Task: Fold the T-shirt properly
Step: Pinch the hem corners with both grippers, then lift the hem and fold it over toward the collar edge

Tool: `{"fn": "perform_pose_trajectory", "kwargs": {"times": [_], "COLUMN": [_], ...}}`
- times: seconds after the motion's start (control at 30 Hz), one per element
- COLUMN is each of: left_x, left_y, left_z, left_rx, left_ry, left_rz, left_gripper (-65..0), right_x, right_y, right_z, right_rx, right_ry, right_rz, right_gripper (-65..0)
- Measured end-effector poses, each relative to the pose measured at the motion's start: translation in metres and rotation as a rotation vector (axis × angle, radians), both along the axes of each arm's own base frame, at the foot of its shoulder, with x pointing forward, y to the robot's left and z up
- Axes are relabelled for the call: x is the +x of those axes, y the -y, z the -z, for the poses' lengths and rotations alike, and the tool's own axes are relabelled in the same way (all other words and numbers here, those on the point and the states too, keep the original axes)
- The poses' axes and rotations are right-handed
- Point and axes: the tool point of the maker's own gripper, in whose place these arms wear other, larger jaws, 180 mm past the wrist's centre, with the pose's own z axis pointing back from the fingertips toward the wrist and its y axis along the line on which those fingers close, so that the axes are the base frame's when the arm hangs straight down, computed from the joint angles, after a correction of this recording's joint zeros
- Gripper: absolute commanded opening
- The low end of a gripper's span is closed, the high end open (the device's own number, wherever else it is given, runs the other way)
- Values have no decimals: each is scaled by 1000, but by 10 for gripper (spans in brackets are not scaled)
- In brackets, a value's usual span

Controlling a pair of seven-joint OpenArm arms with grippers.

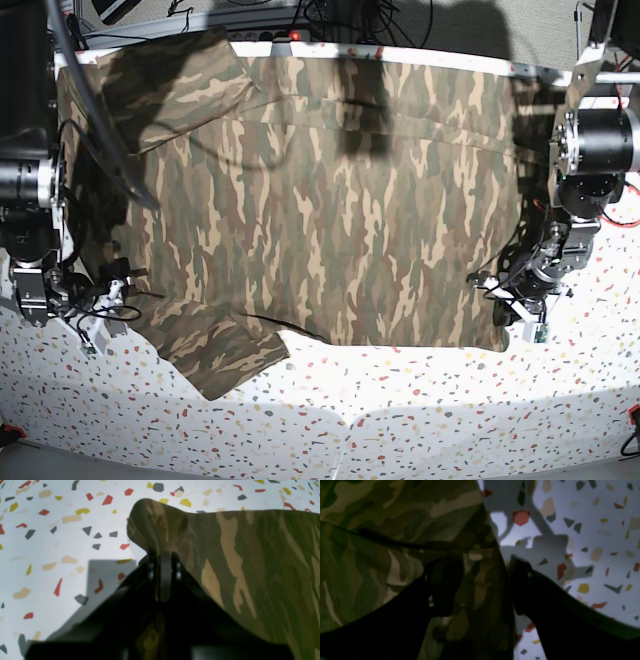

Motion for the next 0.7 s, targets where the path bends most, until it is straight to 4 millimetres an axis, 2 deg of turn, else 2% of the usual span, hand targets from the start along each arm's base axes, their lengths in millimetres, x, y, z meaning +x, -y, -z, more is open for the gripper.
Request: {"fn": "perform_pose_trajectory", "kwargs": {"times": [0.2, 0.27, 0.37, 0.7], "left_x": [0, 0, 0, 2], "left_y": [0, 0, 0, -2], "left_z": [0, 0, 0, -3], "left_rx": [0, 0, 0, -29], "left_ry": [0, 0, 0, 9], "left_rz": [0, 0, 0, -28], "left_gripper": [-650, -650, -650, -650], "right_x": [-5, -5, -2, 13], "right_y": [1, 0, -4, -8], "right_z": [5, 5, 4, -3], "right_rx": [20, 24, 32, 50], "right_ry": [-9, -10, 5, 115], "right_rz": [18, 15, 6, -17], "right_gripper": [-413, -494, -650, -650]}}
